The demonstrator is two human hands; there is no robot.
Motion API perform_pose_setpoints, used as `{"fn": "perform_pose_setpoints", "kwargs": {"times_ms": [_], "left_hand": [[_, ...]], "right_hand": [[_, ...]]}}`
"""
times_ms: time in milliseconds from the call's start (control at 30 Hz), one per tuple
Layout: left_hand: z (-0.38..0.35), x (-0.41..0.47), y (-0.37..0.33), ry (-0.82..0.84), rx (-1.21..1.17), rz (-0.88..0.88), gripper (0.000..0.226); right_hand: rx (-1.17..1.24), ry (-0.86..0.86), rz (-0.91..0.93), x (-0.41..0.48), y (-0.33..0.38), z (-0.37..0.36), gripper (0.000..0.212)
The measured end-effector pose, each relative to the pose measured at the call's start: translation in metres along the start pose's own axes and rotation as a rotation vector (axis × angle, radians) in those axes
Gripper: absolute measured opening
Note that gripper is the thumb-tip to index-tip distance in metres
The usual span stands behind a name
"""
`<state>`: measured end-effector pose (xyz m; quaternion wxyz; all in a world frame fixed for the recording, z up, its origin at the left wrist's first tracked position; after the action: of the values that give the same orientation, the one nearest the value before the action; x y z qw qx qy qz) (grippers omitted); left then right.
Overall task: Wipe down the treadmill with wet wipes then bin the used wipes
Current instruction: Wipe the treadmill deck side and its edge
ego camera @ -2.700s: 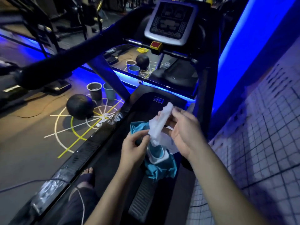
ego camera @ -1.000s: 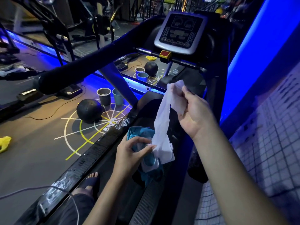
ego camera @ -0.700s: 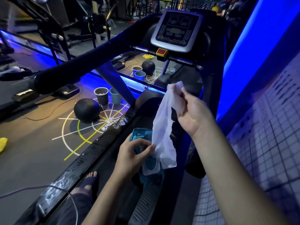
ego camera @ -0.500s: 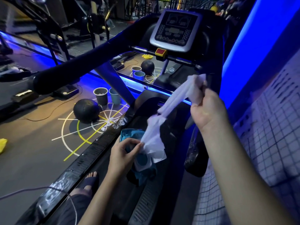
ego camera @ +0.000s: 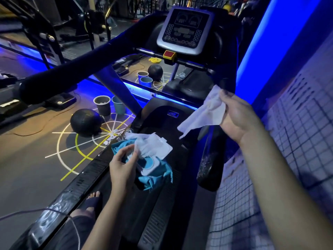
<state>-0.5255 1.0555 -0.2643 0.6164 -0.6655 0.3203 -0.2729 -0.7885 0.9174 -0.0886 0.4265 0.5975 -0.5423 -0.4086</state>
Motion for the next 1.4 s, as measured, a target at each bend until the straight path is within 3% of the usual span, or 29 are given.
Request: {"fn": "perform_pose_setpoints", "kwargs": {"times_ms": [67,267,400,467,567,667,767,900,1000,1067,1133,1300,1400], "left_hand": [[-0.001,0.003,0.005,-0.011,0.043,-0.009,0.005],[-0.013,0.015,0.026,0.026,0.094,-0.029,0.038],[-0.023,0.026,0.036,0.045,0.096,-0.018,0.025],[-0.031,0.032,0.038,0.058,0.102,-0.014,0.007],[-0.044,0.04,0.041,0.074,0.083,-0.014,0.013],[-0.056,0.049,0.042,0.087,0.078,-0.011,0.01],[-0.063,0.057,0.048,0.107,0.054,0.014,0.012],[-0.063,0.065,0.051,0.135,0.072,0.025,0.013],[-0.061,0.069,0.05,0.142,0.078,0.026,0.016],[-0.058,0.071,0.053,0.147,0.079,0.04,0.016],[-0.054,0.076,0.057,0.17,0.086,0.07,0.008],[-0.05,0.079,0.065,0.177,0.097,0.079,0.013],[-0.048,0.078,0.067,0.185,0.109,0.096,0.02]], "right_hand": [[-0.206,-0.073,0.068,0.007,0.002,0.017,0.012],[-0.637,-0.079,0.26,0.044,0.001,0.038,0.012],[-1.162,0.222,0.149,0.044,-0.023,0.038,0.009],[-1.328,0.369,0.045,0.031,-0.038,0.041,0.012],[-1.406,0.458,-0.033,0.016,-0.042,0.051,0.017],[-1.465,0.494,-0.068,0.013,-0.041,0.059,0.009],[-1.473,0.528,-0.063,0.009,-0.038,0.056,0.018],[-1.536,0.437,0.111,0.02,-0.033,0.046,0.019],[-1.754,0.622,0.267,0.03,-0.051,0.041,0.027],[-1.908,0.809,0.213,0.03,-0.069,0.043,0.049],[-2.001,0.838,0.11,0.031,-0.076,0.049,0.058],[-2.05,0.814,-0.115,0.072,-0.075,0.042,0.052],[-2.213,0.88,-0.283,0.096,-0.089,0.039,0.05]]}}
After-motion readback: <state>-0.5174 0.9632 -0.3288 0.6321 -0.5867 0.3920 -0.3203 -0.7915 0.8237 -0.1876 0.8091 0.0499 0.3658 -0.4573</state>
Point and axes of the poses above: each hand's wrist, its own x-axis towards the middle knuckle, its own z-axis out of the back of the hand, y = z × x, the point moved 3 cm from there along x, towards the middle knuckle, and after that the axes turned 4 degrees about x, right-handed, at the moved point
